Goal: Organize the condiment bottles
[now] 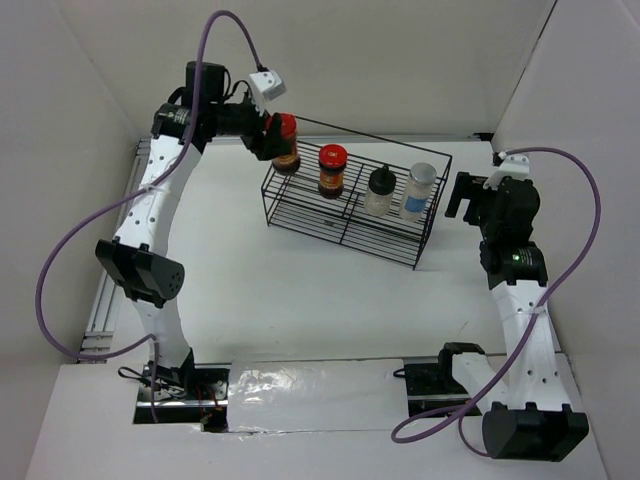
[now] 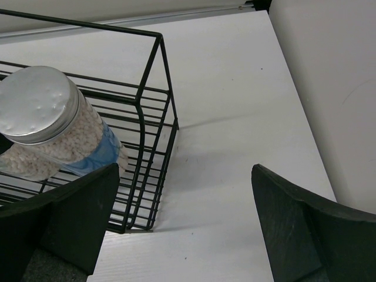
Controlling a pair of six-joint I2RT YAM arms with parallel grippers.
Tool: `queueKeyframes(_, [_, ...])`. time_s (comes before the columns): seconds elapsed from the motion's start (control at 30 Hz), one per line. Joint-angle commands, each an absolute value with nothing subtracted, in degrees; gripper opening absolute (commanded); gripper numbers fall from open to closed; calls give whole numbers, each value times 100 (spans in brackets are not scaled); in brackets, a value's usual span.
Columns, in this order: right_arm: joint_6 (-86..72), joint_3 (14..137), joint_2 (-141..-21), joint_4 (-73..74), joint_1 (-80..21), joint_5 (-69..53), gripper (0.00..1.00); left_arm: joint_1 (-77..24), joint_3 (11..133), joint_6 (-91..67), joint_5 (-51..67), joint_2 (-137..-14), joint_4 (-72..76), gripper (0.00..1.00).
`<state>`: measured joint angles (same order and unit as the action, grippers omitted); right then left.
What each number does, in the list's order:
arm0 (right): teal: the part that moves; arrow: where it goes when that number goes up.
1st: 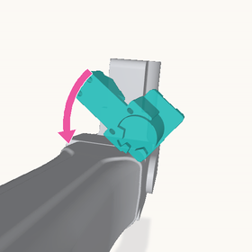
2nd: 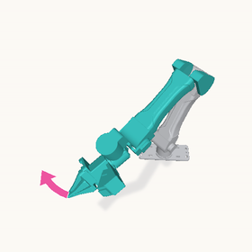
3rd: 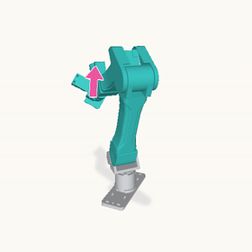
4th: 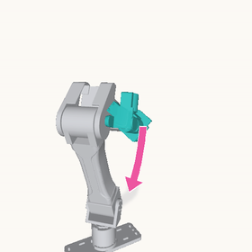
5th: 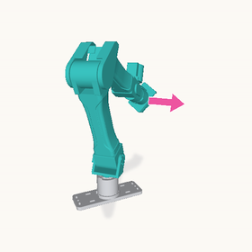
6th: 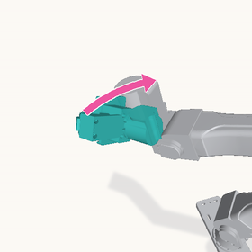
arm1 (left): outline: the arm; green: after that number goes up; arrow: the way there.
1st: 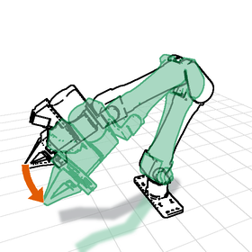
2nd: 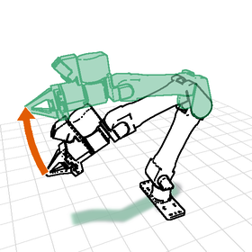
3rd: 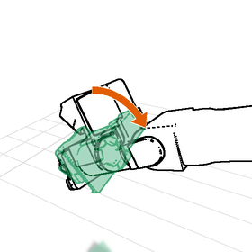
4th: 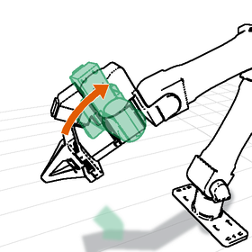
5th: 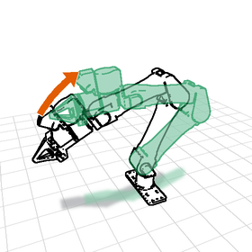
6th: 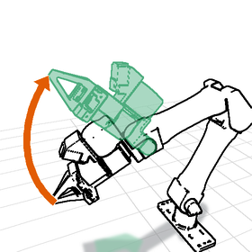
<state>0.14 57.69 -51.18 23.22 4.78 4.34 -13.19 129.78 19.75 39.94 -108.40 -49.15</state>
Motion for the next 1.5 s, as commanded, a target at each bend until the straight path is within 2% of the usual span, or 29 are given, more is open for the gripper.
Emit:
queueKeyframes(0.0, [97,5704,-4948,2171,501,554,100,-1415,12964,2109,3964,-10880,-4079,0])
queueKeyframes(0.5, [79,5748,-4922,2276,492,580,100,-1573,12278,1907,3841,-11311,-3138,0])
queueKeyframes(0.73, [105,5783,-4860,2355,501,624,100,-1573,11278,1802,3937,-11101,-2374,0])
queueKeyframes(0.93, [141,5888,-4843,2434,501,642,100,-1573,11119,1731,3815,-11153,-2206,2])
queueKeyframes(1.0, [158,5897,-4816,2443,492,642,100,-1565,11101,1775,3771,-11136,-2206,11])
queueKeyframes(1.03, [167,5897,-4782,2452,501,650,100,-1564,11092,1784,3771,-11127,-2223,27])
queueKeyframes(1.07, [167,5897,-4781,2461,492,659,100,-1564,11100,1793,3753,-11110,-2241,36])
queueKeyframes(1.17, [167,5897,-4764,2487,492,642,100,-1564,11118,1749,3657,-11039,-2250,76])
queueKeyframes(1.27, [167,5906,-4764,2496,501,607,100,-1565,11276,1732,3578,-11013,-2381,94])
queueKeyframes(1.37, [184,5915,-4781,2496,501,606,100,-1564,11408,1731,3533,-10969,-2469,99])
queueKeyframes(1.47, [202,5924,-4772,2514,492,642,100,-1564,11513,1731,3498,-10899,-2610,99])
